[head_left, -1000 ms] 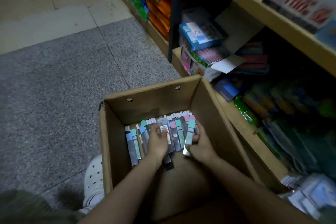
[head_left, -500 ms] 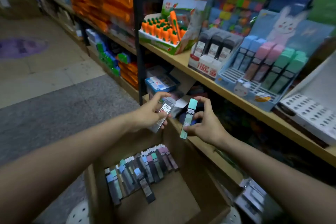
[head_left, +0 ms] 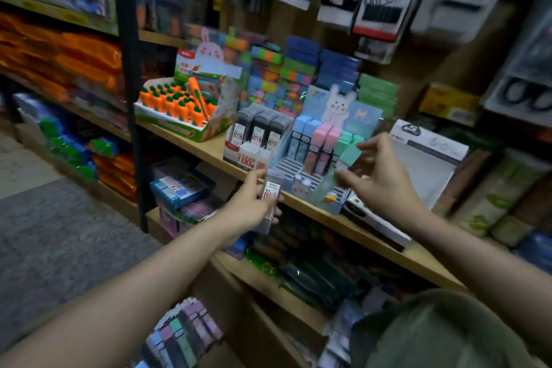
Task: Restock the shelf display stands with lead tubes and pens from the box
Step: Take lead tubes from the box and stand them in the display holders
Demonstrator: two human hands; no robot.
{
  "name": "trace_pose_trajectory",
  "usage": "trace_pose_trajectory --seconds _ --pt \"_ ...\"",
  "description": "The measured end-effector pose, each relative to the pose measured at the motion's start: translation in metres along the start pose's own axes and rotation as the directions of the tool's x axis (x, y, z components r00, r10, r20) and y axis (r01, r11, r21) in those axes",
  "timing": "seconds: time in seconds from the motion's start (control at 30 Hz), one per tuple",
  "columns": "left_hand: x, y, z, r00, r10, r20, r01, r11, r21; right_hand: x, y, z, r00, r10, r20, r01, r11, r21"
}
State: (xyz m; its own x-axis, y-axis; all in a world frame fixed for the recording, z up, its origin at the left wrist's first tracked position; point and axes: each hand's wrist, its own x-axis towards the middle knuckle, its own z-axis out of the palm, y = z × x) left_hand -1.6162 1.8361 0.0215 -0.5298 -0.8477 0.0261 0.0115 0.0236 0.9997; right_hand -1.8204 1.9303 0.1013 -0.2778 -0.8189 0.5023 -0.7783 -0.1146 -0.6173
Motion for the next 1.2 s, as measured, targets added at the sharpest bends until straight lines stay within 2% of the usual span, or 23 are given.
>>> trace_pose_trajectory --seconds 0.13,0.27,0.57,0.73,0.83,1.0,1.2 --pt "0.017 0.006 0.011 0.998 0.026 -0.05 -0.028 0.999 -0.033 0.026 0.007 -0.035 0.995 -0.024 -0.098 0.011 0.991 -0.13" --pt "0.027 0.008 0.015 0.998 0.008 -0.054 -0.012 0.997 -0.071 0.033 0.01 -0.026 0.988 -0.094 -0.119 0.063 0.968 -0.242" --pt "0.031 0.014 0.009 0.998 0.001 -0.06 -0.007 0.996 -0.092 0.034 0.013 0.007 0.992 -0.118 -0.049 0.1 0.955 -0.279" --pt "0.032 0.011 0.008 0.997 -0.018 -0.072 0.009 0.992 -0.127 0.034 0.017 0.017 0.993 -0.077 -0.091 0.051 0.963 -0.263" --pt "0.033 0.009 0.007 0.997 -0.023 -0.068 0.013 0.99 -0.143 0.034 0.022 0.021 0.989 -0.102 -0.102 0.069 0.954 -0.291" --pt "0.033 0.004 0.008 0.996 -0.012 -0.087 -0.005 0.982 -0.188 0.034 0.024 0.026 0.981 -0.172 -0.087 0.117 0.89 -0.44" --pt "0.031 0.002 0.006 0.996 0.023 -0.086 -0.043 0.969 -0.242 0.028 0.018 0.019 0.983 -0.172 -0.06 0.127 0.884 -0.449"
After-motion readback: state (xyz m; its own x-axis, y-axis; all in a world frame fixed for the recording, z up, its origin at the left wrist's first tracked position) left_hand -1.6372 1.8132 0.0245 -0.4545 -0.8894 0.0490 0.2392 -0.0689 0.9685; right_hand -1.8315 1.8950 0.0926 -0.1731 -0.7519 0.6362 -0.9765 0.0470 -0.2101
